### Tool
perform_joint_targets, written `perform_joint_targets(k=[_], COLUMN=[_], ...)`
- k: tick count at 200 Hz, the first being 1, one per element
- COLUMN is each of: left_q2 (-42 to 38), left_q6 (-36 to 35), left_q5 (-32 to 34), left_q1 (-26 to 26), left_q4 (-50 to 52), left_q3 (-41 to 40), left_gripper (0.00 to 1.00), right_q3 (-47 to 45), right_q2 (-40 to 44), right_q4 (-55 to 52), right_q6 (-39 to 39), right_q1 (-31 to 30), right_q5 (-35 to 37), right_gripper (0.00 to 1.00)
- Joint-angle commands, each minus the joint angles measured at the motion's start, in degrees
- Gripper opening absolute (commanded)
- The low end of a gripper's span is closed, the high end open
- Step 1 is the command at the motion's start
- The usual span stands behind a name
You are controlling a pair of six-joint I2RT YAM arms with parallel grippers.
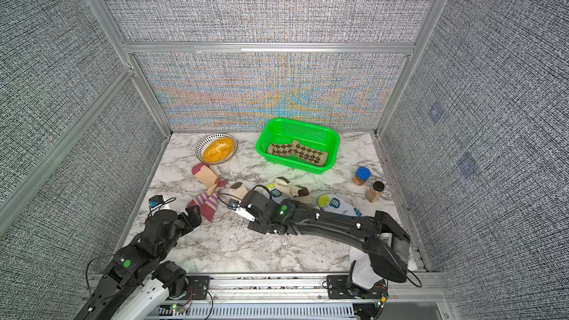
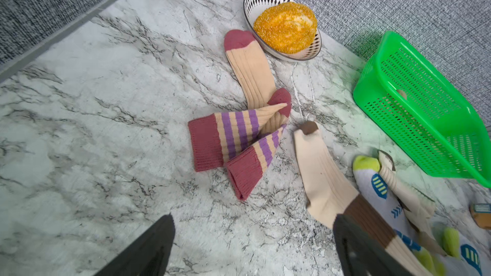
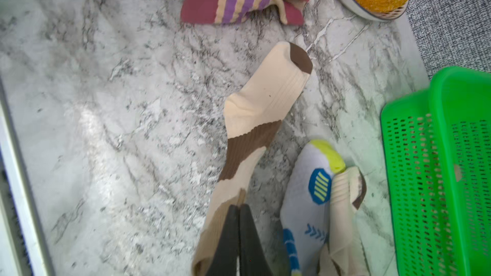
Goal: Place the socks together as a pair
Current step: Place the sock at the center of the board.
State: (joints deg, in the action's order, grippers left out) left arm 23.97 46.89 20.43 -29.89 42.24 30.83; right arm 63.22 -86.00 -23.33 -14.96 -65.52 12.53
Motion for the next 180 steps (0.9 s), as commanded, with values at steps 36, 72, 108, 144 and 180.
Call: perform_joint_targets(k=[36, 72, 108, 144, 180], left_q2=[8.28, 7.6, 2.35, -2.38, -6.91], left_q6=[0.61, -0.82, -1.58, -2.06, -2.22], left_q5=[-12.27, -15.34, -15.46, -14.4, -12.07], left_q1=[0.0, -0.04, 0.0, 0.0, 0.0], left_q4=[-15.75, -16.73, -12.54, -6.58, -0.68], left_q3=[-4.73, -2.69, -0.68, 1.14, 3.08], left_gripper=[0.95, 0.94, 0.94, 0.94, 0.94], right_q3=[-8.99, 2.17, 22.67, 37.05, 31.94], right_q2=[8.39, 6.07, -6.27, -18.32, -18.62], right_q4=[6.38, 6.93, 3.98, 3.27, 5.43], right_q6=[5.85, 4.57, -8.16, -20.0, -20.64], right_q1=[-1.02, 7.65, 9.94, 8.82, 2.5], right_q5=[6.63, 9.72, 13.39, 14.12, 13.03], right_gripper=[0.0, 0.0, 0.0, 0.0, 0.0])
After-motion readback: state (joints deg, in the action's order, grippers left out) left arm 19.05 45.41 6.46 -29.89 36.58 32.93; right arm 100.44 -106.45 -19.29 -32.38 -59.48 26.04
